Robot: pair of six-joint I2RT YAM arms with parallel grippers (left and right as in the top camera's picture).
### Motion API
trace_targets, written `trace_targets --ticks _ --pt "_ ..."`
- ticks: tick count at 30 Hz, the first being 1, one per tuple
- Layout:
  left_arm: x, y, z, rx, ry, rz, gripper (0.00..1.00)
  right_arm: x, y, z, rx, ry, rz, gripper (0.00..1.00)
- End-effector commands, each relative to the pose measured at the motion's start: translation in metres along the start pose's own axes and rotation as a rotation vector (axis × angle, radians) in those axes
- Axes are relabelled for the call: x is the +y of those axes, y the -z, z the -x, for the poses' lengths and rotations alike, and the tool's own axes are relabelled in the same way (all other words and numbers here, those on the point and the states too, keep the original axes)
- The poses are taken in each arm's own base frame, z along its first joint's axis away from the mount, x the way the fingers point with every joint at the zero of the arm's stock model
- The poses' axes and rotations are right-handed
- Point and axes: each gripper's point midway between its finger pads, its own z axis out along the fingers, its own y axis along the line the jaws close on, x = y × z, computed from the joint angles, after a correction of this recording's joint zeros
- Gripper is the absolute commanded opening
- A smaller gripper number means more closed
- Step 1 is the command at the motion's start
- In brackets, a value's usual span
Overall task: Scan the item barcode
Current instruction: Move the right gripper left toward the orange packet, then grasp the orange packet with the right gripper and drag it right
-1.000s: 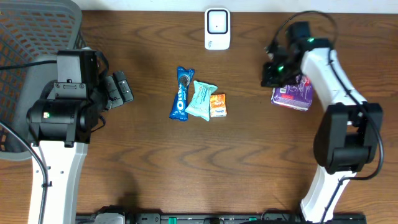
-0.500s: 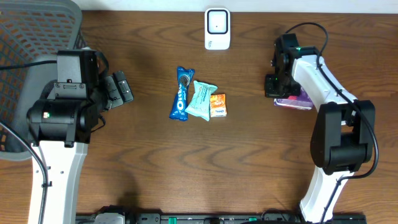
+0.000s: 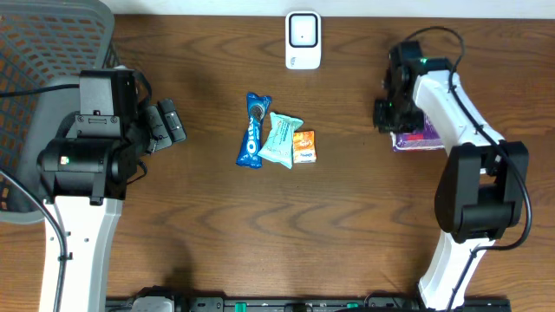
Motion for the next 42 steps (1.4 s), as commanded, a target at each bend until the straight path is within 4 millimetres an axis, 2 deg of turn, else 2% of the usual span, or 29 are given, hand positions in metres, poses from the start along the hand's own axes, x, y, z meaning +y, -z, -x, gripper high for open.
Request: trace_targets --ticks 1,3,5,14,25,28,36,39,42 --pt "0.002 0.001 0.003 -0.006 -0.01 0.009 0.98 0.05 0.023 0.01 -0.031 0.092 0.227 0.45" --pt "0.002 0.001 0.003 -0.006 -0.01 0.009 0.98 0.071 0.028 0.007 -0.024 0.13 0.339 0.53" --pt "0.002 0.001 0.003 -0.006 -0.01 0.009 0.98 0.085 0.027 0.003 -0.017 0.155 0.405 0.55" --pt "0.002 0.001 0.003 -0.006 -0.01 0.009 0.98 0.138 0.003 -0.022 0.015 0.203 0.609 0.52" --pt "0.002 0.001 0.003 -0.006 -0.01 0.009 0.98 0.171 -0.034 -0.044 0.027 0.133 0.643 0.45" --pt "0.002 0.001 0.003 -0.006 -0.01 0.009 0.98 0.168 -0.043 -0.045 0.02 0.097 0.587 0.37" --pt "0.002 0.001 0.003 -0.006 -0.01 0.009 0.98 0.159 -0.049 -0.042 0.002 0.086 0.528 0.01" --pt "0.002 0.001 0.003 -0.006 -0.01 0.009 0.98 0.149 -0.051 -0.039 0.001 0.066 0.502 0.01" --pt "0.002 0.001 0.003 -0.006 -0.01 0.009 0.98 0.123 -0.054 -0.033 0.001 0.023 0.396 0.01"
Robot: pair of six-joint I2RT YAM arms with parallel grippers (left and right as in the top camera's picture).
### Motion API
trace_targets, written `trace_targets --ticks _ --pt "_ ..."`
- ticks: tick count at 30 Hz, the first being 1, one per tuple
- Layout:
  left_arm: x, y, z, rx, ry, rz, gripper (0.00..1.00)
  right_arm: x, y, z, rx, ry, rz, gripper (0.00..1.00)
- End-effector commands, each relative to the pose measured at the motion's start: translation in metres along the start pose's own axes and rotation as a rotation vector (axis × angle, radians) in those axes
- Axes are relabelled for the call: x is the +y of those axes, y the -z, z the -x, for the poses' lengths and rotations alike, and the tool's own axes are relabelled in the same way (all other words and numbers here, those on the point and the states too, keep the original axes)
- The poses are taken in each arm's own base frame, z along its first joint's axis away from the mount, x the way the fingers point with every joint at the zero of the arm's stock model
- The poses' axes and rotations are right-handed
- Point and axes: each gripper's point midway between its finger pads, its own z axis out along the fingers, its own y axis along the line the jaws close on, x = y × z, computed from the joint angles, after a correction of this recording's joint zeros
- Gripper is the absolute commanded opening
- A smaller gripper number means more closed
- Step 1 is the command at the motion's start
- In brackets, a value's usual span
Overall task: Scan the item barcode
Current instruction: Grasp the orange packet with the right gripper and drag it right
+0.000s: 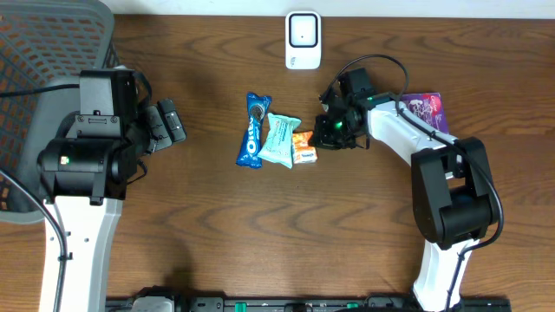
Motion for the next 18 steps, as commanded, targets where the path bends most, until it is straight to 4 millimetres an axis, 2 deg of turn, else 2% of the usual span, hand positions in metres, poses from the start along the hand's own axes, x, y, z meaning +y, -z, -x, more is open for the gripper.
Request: trace_targets --ticks 1,4,10,13,18 --pt "0.002 0.001 0.003 -0.006 -0.01 0.009 0.98 -0.038 0.015 0.01 -0.033 -0.066 -0.153 0.01" --pt "0.002 0.001 0.003 -0.006 -0.01 0.009 0.98 -0.054 0.03 0.012 -0.026 -0.082 -0.224 0.01" --pt "0.002 0.001 0.003 -0.006 -0.01 0.009 0.98 -0.066 0.048 0.015 -0.017 -0.101 -0.28 0.01" --pt "0.002 0.001 0.003 -0.006 -0.01 0.009 0.98 -0.085 0.059 0.018 -0.033 -0.12 -0.37 0.01" --pt "0.002 0.001 0.003 -0.006 -0.01 0.009 0.98 -0.112 0.074 0.028 -0.077 -0.172 -0.404 0.01"
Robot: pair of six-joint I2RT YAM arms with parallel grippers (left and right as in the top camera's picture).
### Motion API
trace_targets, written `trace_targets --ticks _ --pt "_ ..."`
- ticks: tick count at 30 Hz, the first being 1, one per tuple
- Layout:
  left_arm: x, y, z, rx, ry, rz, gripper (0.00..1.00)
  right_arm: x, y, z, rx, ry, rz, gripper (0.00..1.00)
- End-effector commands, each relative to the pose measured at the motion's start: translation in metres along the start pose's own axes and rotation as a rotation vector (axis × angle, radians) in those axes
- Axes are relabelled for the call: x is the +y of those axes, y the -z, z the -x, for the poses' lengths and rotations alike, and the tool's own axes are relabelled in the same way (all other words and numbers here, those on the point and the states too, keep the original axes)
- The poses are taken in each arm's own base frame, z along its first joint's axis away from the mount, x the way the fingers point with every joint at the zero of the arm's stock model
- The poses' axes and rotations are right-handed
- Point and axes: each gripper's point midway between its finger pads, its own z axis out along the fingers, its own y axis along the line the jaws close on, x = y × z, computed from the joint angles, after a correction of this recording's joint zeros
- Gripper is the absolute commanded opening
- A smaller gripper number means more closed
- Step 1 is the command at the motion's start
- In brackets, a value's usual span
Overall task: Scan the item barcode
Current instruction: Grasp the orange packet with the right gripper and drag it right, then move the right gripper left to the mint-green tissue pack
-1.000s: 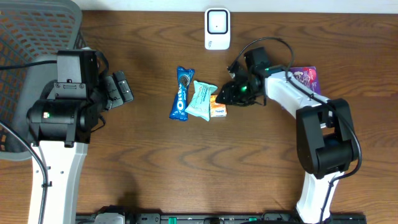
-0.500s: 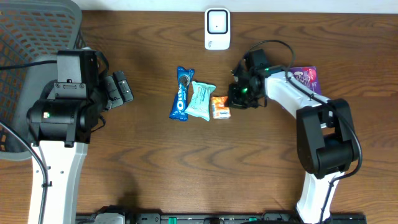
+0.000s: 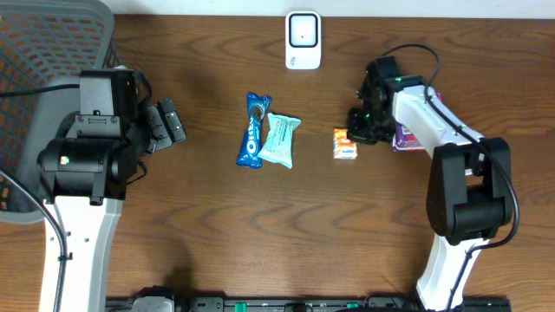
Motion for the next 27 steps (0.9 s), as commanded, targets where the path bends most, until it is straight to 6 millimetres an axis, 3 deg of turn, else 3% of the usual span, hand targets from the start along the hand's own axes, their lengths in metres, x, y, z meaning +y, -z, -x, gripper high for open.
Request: trace_targets --ticks 1,8,18,23,25,27 --pt "0.002 0.001 0.003 -0.006 -0.01 0.009 0.98 -0.035 0.01 0.023 -0.069 -0.048 -0.067 0.01" --pt "0.002 0.001 0.003 -0.006 -0.01 0.009 0.98 -0.039 0.016 0.047 -0.146 -0.008 0.012 0.01" --pt "0.002 0.001 0.003 -0.006 -0.01 0.009 0.98 -0.038 0.017 0.053 -0.17 0.004 0.009 0.03" --pt "0.002 0.001 0.003 -0.006 -0.01 0.009 0.98 -0.037 0.021 0.055 -0.174 0.005 0.009 0.24" --pt "0.002 0.001 0.003 -0.006 -0.01 0.009 0.98 -0.035 0.026 0.057 -0.175 0.009 0.009 0.42" --pt "0.002 0.001 0.003 -0.006 -0.01 0.009 0.98 -0.032 0.035 0.062 -0.182 0.01 0.009 0.44"
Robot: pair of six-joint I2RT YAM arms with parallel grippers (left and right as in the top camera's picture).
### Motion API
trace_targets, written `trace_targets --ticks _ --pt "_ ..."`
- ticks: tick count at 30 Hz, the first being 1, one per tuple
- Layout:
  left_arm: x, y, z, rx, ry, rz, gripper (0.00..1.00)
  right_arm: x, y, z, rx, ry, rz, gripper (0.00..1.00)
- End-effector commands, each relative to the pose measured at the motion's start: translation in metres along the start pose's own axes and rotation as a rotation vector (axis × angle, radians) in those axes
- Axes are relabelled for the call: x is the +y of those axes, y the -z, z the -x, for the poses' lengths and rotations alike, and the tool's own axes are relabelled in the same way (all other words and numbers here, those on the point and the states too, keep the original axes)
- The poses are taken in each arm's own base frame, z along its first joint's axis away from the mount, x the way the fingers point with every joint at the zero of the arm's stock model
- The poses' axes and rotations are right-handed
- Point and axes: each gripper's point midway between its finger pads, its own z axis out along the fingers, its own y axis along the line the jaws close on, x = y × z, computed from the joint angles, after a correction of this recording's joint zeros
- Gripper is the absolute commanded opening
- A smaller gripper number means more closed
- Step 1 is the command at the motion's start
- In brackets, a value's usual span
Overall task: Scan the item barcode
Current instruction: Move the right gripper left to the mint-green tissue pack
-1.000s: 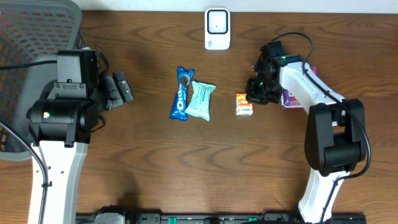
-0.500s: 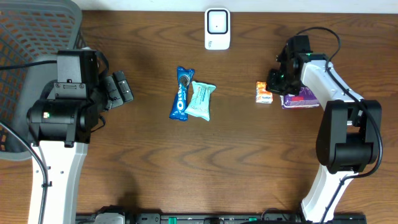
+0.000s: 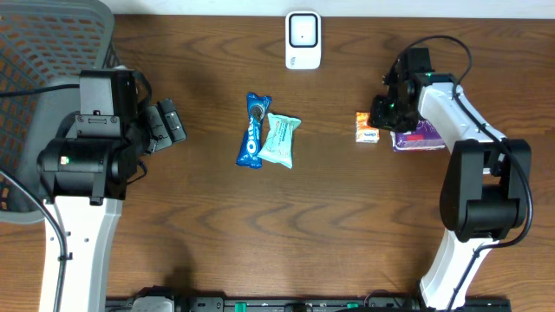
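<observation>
A small orange packet (image 3: 367,127) sits right of centre, with my right gripper (image 3: 378,119) shut on its right end. The white barcode scanner (image 3: 303,39) stands at the far edge of the table, up and to the left of the packet. A purple packet (image 3: 420,137) lies just right of the gripper, partly under the arm. My left gripper (image 3: 169,121) rests at the left, far from all the items; its jaws are too dark to read.
A blue cookie packet (image 3: 252,131) and a teal packet (image 3: 279,140) lie side by side at the table's centre. A grey mesh basket (image 3: 48,52) fills the far left corner behind the left arm.
My right gripper has moved right and slightly away from me, and the orange packet has gone with it, from right of centre to beside the purple packet. The left arm is unchanged.
My right gripper first stood over the purple packet at the right, with the orange packet beside the teal one at centre. Then it was at the orange packet. Later that packet was well right of the pile, and now it is next to the purple packet.
</observation>
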Motion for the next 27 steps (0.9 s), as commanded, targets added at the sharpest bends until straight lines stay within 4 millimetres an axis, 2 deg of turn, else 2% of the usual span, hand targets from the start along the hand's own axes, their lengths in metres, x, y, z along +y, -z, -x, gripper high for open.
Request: trace_targets --ticks 1,5,7,9,11,13,15,17,20,23,27 --pt "0.002 0.001 0.003 -0.006 -0.01 0.009 0.98 0.01 0.019 0.021 -0.047 0.016 0.01 0.44" --pt "0.002 0.001 0.003 -0.006 -0.01 0.009 0.98 0.018 0.051 0.037 -0.065 0.019 0.007 0.44" --pt "0.002 0.001 0.003 -0.006 -0.01 0.009 0.98 0.028 0.074 0.045 -0.077 0.023 0.026 0.45" --pt "0.002 0.001 0.003 -0.006 -0.01 0.009 0.98 0.042 0.088 0.048 -0.081 0.035 0.075 0.45" --pt "0.002 0.001 0.003 -0.006 -0.01 0.009 0.98 0.061 0.095 0.048 -0.079 0.054 0.145 0.54" --pt "0.002 0.001 0.003 -0.006 -0.01 0.009 0.98 0.082 0.097 0.043 -0.061 0.077 0.229 0.71" --pt "0.002 0.001 0.003 -0.006 -0.01 0.009 0.98 0.098 0.095 0.035 -0.038 0.099 0.271 0.9" --pt "0.002 0.001 0.003 -0.006 -0.011 0.009 0.98 0.109 0.09 0.027 -0.021 0.124 0.271 0.99" --pt "0.002 0.001 0.003 -0.006 -0.01 0.009 0.98 0.131 0.076 0.013 -0.004 0.172 0.282 0.98" --pt "0.002 0.001 0.003 -0.006 -0.01 0.009 0.98 0.156 0.055 -0.002 0.006 0.199 0.294 0.89" --pt "0.002 0.001 0.003 -0.006 -0.01 0.01 0.98 0.175 0.027 -0.024 0.034 0.125 0.295 0.86"
